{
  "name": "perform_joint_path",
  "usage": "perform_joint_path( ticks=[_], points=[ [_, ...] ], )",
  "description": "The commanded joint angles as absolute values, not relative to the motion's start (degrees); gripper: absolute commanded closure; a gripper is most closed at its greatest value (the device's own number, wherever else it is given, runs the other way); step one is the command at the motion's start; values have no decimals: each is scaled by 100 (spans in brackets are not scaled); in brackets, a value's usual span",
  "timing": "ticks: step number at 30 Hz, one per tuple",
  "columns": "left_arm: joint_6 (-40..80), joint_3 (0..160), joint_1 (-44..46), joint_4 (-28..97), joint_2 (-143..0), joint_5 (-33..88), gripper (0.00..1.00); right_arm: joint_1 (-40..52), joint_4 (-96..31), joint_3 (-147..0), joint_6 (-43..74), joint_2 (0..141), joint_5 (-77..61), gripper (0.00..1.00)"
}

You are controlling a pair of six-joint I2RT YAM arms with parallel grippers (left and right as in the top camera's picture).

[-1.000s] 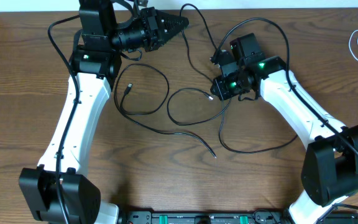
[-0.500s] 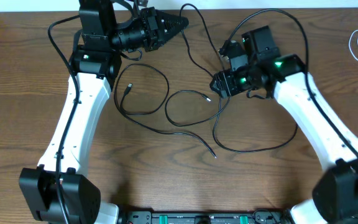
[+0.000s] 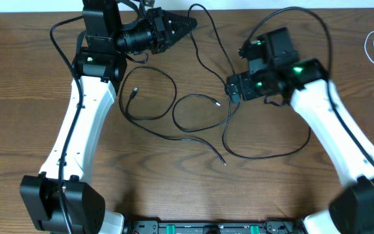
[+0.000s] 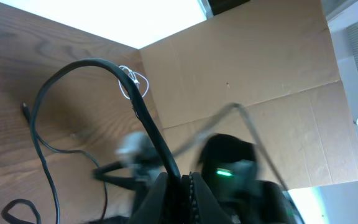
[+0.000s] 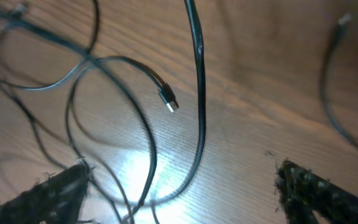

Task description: Untangle cables

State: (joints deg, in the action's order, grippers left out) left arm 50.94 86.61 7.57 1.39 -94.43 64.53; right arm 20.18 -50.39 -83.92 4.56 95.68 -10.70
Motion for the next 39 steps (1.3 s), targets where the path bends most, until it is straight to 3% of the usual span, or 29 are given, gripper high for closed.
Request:
perform_joint_path(
  ticks=[1,6,7,8,10,12,15,17,21,23,39],
  points=[
    [4995,8746,742,99,-9356,6486,92,2130,-4816,-8451,648,10315,-1439,15],
    [4995,8746,742,99,-9356,6488,92,2187,-4495,-8453,644,10700,-1859,43],
    [4995,8746,742,99,-9356,6486,93,2187,-4453,-8451,644,10700,-1859,51],
    [4993,8746,742,99,-9356,6486,92,2185,-4388,-8453,644,10672,-1857,68],
    [4991,8746,742,97,-9356,6486,92,2171,-4322,-8455,644,10604,-1855,88],
    [4950,8744,742,99,-9356,6486,92,2134,-4305,-8455,644,10501,-1833,99],
    [4845,8744,742,99,-9356,6486,92,2029,-4309,-8455,639,10265,-1828,99],
    [4842,8744,742,99,-9356,6486,76,1909,-4309,-8458,644,10038,-1835,99],
    [4842,8744,742,99,-9356,6486,30,1577,-4303,-8473,685,9467,-1835,99],
    [4799,8744,742,102,-9356,6488,13,1365,-4278,-8525,687,9168,-1831,99],
    [4458,8744,742,368,-9358,6486,8,-941,-3876,-10908,532,8449,-1269,99]
  ],
)
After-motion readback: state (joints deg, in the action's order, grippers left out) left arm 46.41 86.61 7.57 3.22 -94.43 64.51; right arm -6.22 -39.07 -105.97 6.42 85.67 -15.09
